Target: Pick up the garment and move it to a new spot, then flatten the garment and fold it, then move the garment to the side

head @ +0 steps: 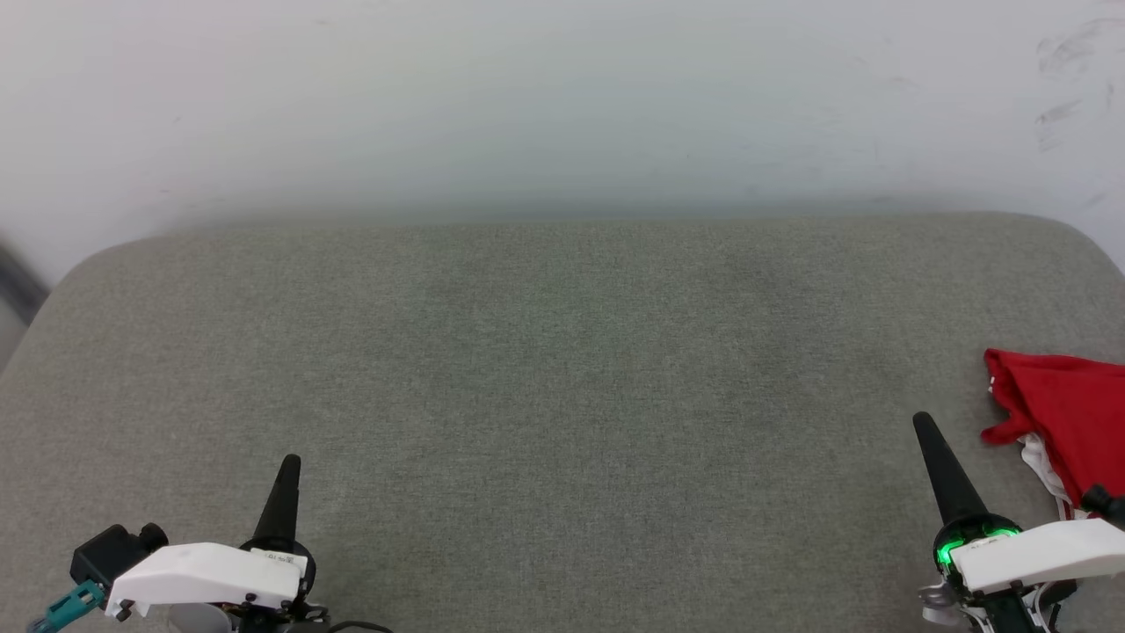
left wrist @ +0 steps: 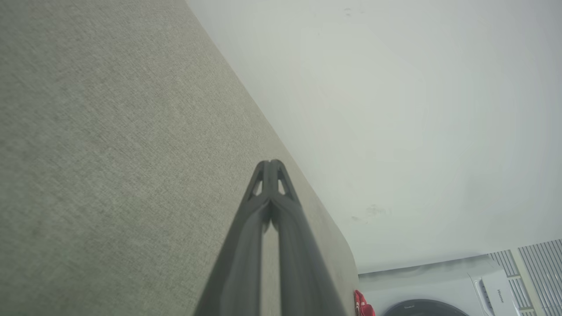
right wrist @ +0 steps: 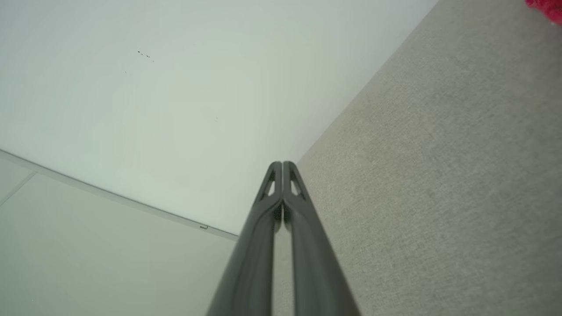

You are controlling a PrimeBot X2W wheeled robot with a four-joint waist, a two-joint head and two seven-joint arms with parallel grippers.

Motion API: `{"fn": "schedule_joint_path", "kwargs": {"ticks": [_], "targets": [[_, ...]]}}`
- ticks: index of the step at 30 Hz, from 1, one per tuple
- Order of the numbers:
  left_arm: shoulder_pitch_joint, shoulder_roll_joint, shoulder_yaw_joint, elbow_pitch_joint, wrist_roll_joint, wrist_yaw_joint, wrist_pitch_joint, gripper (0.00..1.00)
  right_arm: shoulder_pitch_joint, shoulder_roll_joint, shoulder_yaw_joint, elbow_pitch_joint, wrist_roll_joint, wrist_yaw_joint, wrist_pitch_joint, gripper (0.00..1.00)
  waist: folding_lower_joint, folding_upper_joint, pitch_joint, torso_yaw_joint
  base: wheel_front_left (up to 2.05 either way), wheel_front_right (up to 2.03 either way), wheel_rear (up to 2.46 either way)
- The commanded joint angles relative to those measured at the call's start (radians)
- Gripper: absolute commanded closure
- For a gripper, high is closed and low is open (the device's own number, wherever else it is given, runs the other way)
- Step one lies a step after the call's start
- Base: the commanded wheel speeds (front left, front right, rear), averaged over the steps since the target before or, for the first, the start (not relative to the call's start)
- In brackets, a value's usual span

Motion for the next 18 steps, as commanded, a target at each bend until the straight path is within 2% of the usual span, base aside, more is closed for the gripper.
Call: {"fn": "schedule_joint_path", "kwargs": {"ticks": [1,2,18], "targets": [[-0.022,0.001,0.009,-0.004,-0.013,-0.010,0.007,1.00,-0.029,-0.004,-0.003,-0.003,0.020,0.000,-0.004,1.00,0.0000,-0.0001,0.000,0.000,0.00,0.00,0.00],[-0.029,-0.010,0.020,0.001,-0.044,-0.018,0.018,1.00,-0.034,-0.003,-0.006,0.010,0.061,0.000,-0.003,1.00,0.0000,-0.0001,0.002,0.001,0.00,0.00,0.00],[-0.050,-0.050,0.057,0.022,-0.146,-0.046,0.054,1.00,-0.059,0.001,-0.016,0.054,0.201,0.000,0.001,1.00,0.0000,-0.0001,0.007,0.006,0.00,0.00,0.00]]}}
